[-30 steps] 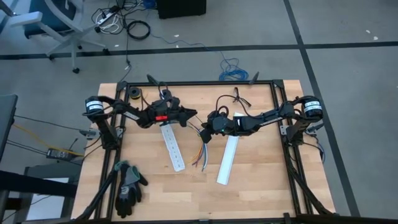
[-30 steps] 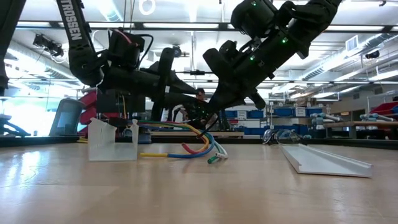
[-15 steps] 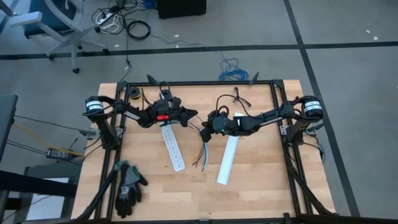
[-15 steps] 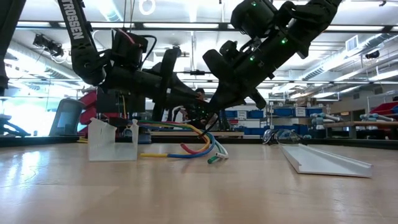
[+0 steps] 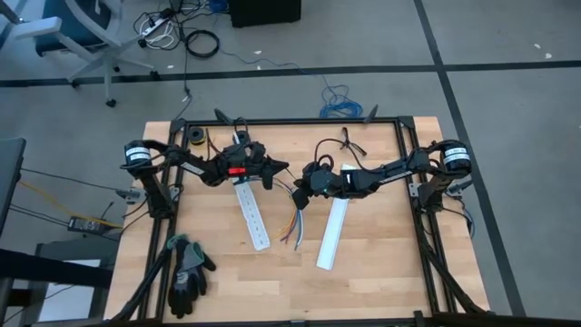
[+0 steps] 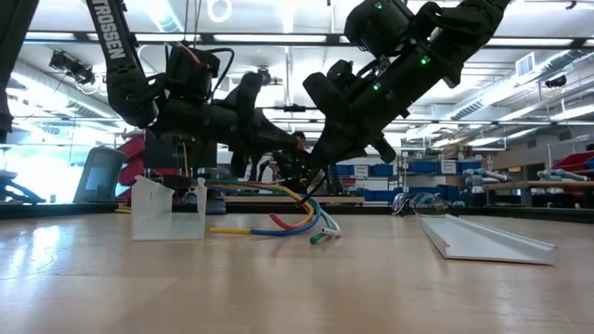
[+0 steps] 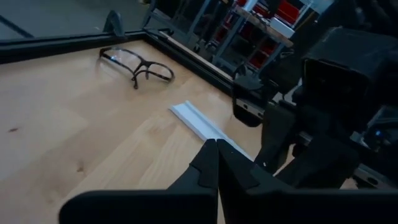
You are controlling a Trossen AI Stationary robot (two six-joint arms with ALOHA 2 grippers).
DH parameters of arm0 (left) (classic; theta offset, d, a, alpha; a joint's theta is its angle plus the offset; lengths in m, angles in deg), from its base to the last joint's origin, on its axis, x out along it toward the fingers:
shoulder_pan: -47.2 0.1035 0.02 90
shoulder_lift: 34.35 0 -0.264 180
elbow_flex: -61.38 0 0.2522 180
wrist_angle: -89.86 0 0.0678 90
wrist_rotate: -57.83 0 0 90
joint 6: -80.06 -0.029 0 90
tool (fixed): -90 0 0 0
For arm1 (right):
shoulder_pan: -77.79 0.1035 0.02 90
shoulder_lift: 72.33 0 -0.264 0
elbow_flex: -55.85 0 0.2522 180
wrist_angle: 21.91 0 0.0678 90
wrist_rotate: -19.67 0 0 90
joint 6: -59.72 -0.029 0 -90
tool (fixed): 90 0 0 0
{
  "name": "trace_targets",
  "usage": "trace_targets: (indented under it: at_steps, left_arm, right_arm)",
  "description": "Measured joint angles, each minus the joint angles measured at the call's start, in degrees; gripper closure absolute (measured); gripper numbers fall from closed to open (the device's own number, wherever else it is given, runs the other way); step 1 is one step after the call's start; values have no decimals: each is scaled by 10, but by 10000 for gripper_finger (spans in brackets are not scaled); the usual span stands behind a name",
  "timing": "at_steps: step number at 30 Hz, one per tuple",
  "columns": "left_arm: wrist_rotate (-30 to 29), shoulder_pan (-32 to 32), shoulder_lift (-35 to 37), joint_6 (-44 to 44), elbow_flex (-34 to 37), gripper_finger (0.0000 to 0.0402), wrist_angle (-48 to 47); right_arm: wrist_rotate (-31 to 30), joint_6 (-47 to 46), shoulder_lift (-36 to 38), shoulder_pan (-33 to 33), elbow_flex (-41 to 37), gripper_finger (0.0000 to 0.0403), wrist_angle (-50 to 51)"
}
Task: Ziptie cables
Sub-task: Wrap the zip tie into the cable wires
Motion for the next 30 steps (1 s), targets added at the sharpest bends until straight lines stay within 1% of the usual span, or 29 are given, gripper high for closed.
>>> trace_targets:
  at_steps: [4,10,13,16,18,22,26,30]
  left_arm:
    - [28,9,0,-17,0,400,2]
    - [86,27,0,-45,0,400,-2]
    - [116,33,0,-62,0,401,-1]
    - [131,33,0,-78,0,401,2]
    - [141,33,0,-89,0,401,2]
    - [160,34,0,-91,0,401,18]
    - [179,41,0,-91,-1,401,38]
    - [180,48,0,-89,-1,401,39]
  right_arm:
    - [11,2,0,0,0,344,5]
    - [11,-2,0,0,0,285,35]
    - [11,20,0,0,0,265,21]
    - [11,53,0,0,0,258,-12]
    - [14,65,0,-3,0,259,-26]
    - [48,74,0,-14,0,275,-40]
    - [57,76,0,-18,0,305,-40]
    - [67,78,0,-18,0,345,-39]
